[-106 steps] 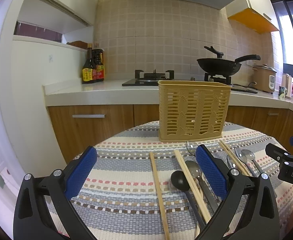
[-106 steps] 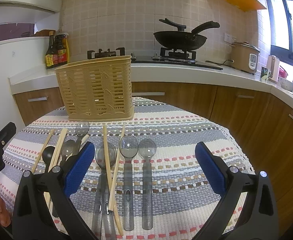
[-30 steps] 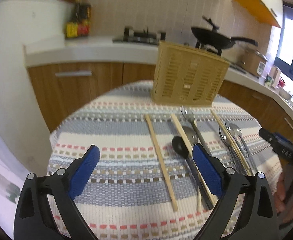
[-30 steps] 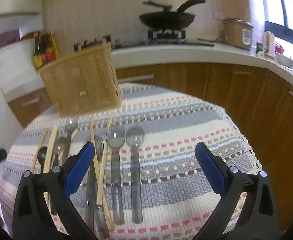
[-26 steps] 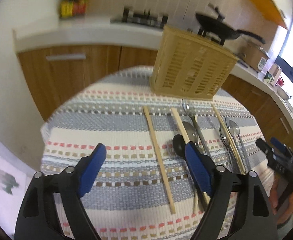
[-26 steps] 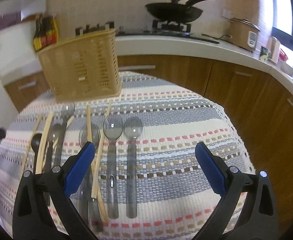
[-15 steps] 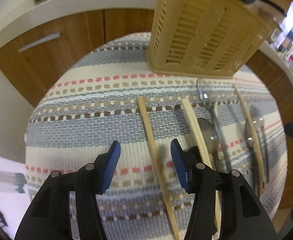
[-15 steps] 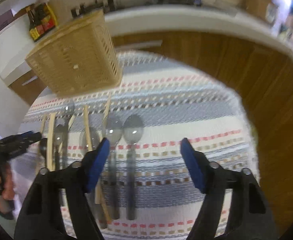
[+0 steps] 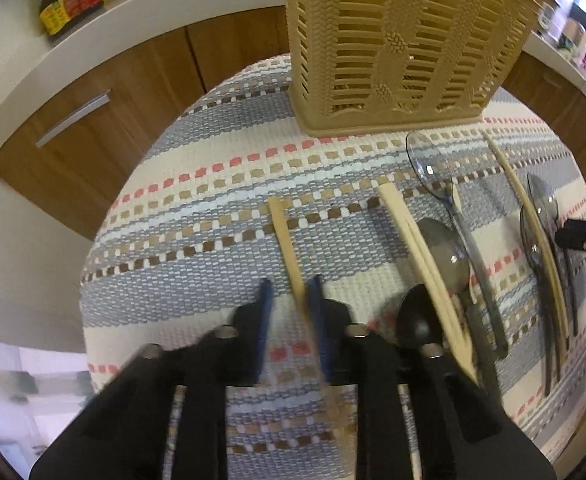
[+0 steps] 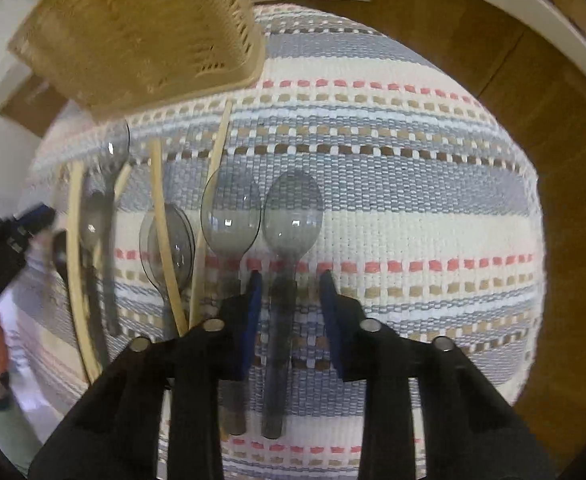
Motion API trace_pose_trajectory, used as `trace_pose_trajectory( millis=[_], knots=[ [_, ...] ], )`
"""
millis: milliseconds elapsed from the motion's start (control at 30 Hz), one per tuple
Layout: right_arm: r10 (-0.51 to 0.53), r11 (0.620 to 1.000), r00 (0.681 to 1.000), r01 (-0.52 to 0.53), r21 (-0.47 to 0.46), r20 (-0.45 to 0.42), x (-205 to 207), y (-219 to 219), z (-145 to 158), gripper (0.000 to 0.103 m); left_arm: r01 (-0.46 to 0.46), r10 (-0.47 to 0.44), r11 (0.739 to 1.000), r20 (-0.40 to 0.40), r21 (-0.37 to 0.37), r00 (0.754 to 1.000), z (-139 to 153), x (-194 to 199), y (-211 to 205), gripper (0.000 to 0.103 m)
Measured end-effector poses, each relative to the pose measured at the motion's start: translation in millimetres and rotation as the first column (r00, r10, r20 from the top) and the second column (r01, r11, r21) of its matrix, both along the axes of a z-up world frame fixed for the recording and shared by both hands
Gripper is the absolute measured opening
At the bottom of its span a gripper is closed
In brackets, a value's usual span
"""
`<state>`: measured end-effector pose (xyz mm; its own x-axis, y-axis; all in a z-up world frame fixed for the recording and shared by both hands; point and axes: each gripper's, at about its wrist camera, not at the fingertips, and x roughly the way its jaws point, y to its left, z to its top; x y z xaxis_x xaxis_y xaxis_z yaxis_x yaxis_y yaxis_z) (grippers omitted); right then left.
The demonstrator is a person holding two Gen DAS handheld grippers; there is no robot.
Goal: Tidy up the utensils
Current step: 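Grasp a wooden chopstick with the left tool while the right tool grasps a clear plastic spoon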
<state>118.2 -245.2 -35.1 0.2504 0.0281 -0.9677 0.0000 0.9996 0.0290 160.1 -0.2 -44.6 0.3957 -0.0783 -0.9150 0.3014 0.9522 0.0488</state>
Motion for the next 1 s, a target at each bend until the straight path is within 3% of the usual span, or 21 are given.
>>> trace_pose_trajectory(
  millis=[67,133,233,300,433,567,767,833,967,1000],
  knots=[
    [0.018,1.000,1.000,-0.019,-0.024,-0.007,0,7,0,0.012,0.054,-0.053,0.998,-0.008,0.012,0.999,1,-3,1,0.008],
    [0.028,0.999,0.999,-0.029,-0.033,-0.015,1,10,-1,0.011,0.069,-0.069,0.998,-0.028,-0.001,0.997,2,-3,3,0.008],
    [0.039,0.998,0.999,-0.040,-0.042,-0.032,4,15,1,0.011,0.086,-0.085,0.996,-0.068,0.003,0.994,3,1,2,0.020],
    [0.047,0.998,0.998,-0.049,-0.050,-0.047,8,20,0,0.012,0.093,-0.089,0.995,-0.079,0.042,0.993,2,4,-4,0.021],
    [0.086,0.993,0.996,-0.089,-0.080,-0.039,10,28,3,0.011,0.108,-0.100,0.990,-0.094,0.089,0.991,4,9,-25,0.005],
    [0.105,0.993,0.994,-0.103,-0.058,0.038,2,32,20,0.010,0.104,-0.101,0.986,-0.030,0.132,0.994,5,0,-42,0.004],
    [0.129,0.992,0.969,-0.129,-0.016,0.209,-17,39,70,0.010,0.060,-0.044,0.995,0.184,-0.081,0.982,66,-21,-32,0.004],
    [0.142,0.989,0.948,-0.147,-0.002,0.286,-23,43,93,0.010,0.057,-0.014,0.987,0.274,-0.152,0.962,98,-25,-26,0.004],
    [0.137,0.983,0.895,-0.175,0.052,0.425,-27,32,131,0.010,0.081,0.036,0.955,0.381,-0.286,0.924,150,-21,-21,0.004],
    [0.130,0.982,0.878,-0.179,0.064,0.461,-26,31,141,0.010,0.087,0.047,0.947,0.402,-0.308,0.915,151,-25,-20,0.004]
  ],
)
